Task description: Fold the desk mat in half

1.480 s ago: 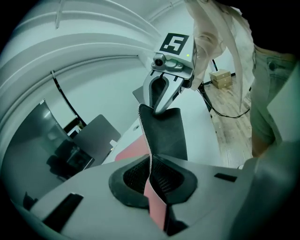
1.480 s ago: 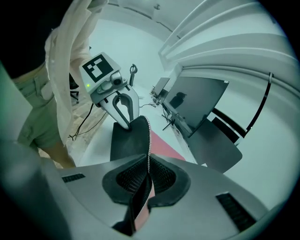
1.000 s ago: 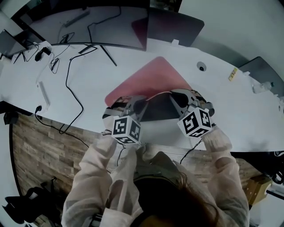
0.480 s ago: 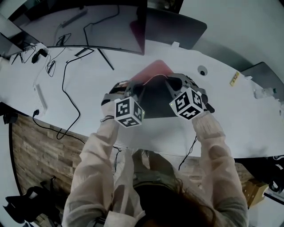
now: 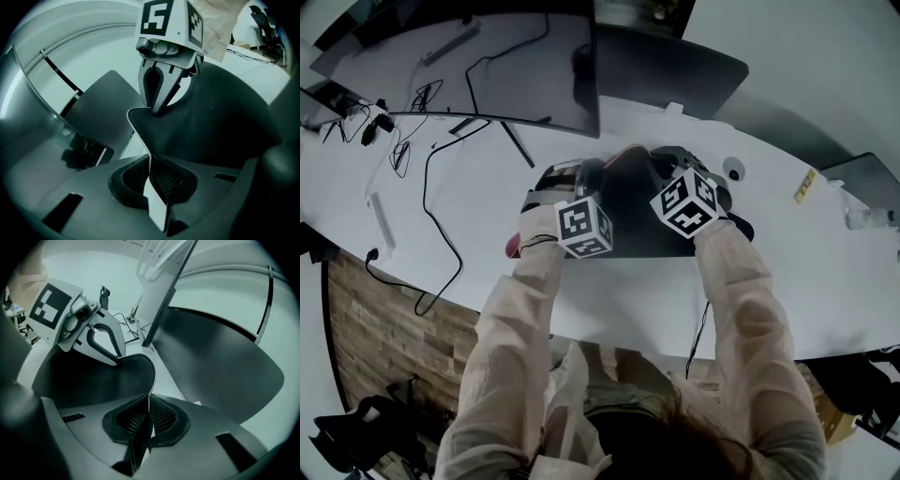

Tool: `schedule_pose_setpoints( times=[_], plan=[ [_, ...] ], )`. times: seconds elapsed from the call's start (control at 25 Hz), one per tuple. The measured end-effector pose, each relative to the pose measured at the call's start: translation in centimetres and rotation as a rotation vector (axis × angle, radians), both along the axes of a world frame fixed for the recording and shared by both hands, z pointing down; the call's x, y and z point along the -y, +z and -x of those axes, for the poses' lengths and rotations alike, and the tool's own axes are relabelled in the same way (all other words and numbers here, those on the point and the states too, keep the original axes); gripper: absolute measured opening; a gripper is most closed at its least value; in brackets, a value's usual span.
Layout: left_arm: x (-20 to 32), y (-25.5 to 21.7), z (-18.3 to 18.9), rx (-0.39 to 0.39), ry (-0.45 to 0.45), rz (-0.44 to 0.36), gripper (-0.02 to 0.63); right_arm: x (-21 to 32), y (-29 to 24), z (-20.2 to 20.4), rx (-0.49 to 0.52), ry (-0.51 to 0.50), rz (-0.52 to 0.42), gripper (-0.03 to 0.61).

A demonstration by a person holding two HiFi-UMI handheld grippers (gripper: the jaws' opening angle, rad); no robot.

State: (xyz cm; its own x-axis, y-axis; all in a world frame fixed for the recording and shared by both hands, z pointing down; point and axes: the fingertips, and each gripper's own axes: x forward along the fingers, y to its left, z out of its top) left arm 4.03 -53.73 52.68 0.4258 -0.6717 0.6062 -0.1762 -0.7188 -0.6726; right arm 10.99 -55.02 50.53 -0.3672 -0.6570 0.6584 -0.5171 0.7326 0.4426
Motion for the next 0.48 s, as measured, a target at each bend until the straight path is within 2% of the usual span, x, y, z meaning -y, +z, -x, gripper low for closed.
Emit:
schedule_pose_setpoints(
  times=[0.2, 0.32, 0.48],
  plan=[
    [2.3, 1.9, -0.2, 0.127, -0.054, -0.132, 0.043, 3.1, 1.9, -0.2, -0.016, 0.011, 0.021, 0.034],
    [2.8, 2.3, 0.1, 0.153, -0.084, -0.159, 0.064, 4.1, 2.9, -0.1, -0.028, 0.008, 0.032, 0.037],
    [2.9, 1.6, 1.7, 0.190, -0.179, -0.196, 0.078, 4.6, 4.1, 0.1, -0.075, 0.032, 0.042, 0.043]
  ],
)
